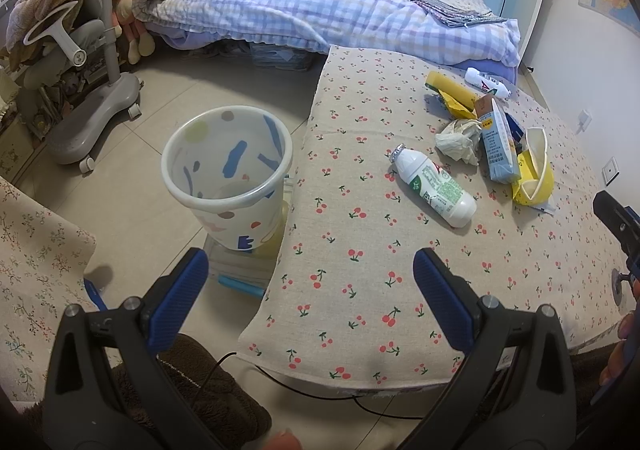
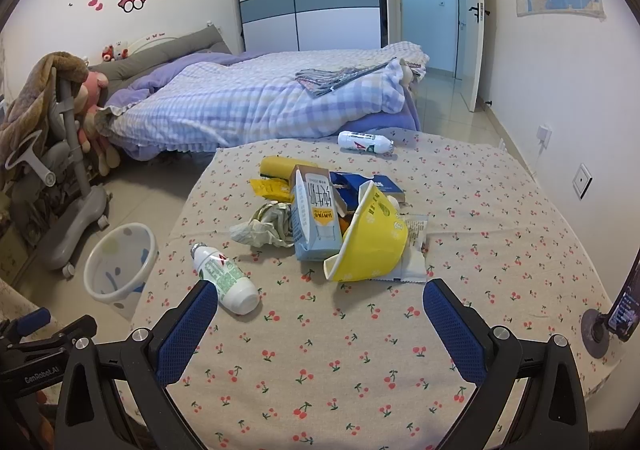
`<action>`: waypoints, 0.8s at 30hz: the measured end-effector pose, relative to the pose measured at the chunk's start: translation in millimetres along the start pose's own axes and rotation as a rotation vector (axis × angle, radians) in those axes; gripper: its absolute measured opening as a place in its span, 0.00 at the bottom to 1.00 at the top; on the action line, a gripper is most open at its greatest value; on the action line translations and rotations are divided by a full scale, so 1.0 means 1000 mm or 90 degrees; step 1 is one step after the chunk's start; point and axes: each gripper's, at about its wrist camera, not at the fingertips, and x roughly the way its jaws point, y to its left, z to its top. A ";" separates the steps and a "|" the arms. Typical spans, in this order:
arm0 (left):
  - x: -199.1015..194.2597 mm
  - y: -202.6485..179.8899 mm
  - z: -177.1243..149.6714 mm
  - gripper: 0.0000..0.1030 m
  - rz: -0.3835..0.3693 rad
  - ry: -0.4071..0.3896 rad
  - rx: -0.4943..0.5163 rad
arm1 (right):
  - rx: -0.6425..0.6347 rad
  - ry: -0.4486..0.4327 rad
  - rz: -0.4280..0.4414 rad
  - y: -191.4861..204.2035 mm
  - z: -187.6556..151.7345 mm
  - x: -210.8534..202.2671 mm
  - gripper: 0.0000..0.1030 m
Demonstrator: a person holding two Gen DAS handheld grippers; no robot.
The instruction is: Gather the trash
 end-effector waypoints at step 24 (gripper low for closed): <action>-0.004 0.004 0.008 0.99 0.001 -0.003 0.000 | -0.005 0.010 -0.001 -0.006 0.001 -0.001 1.00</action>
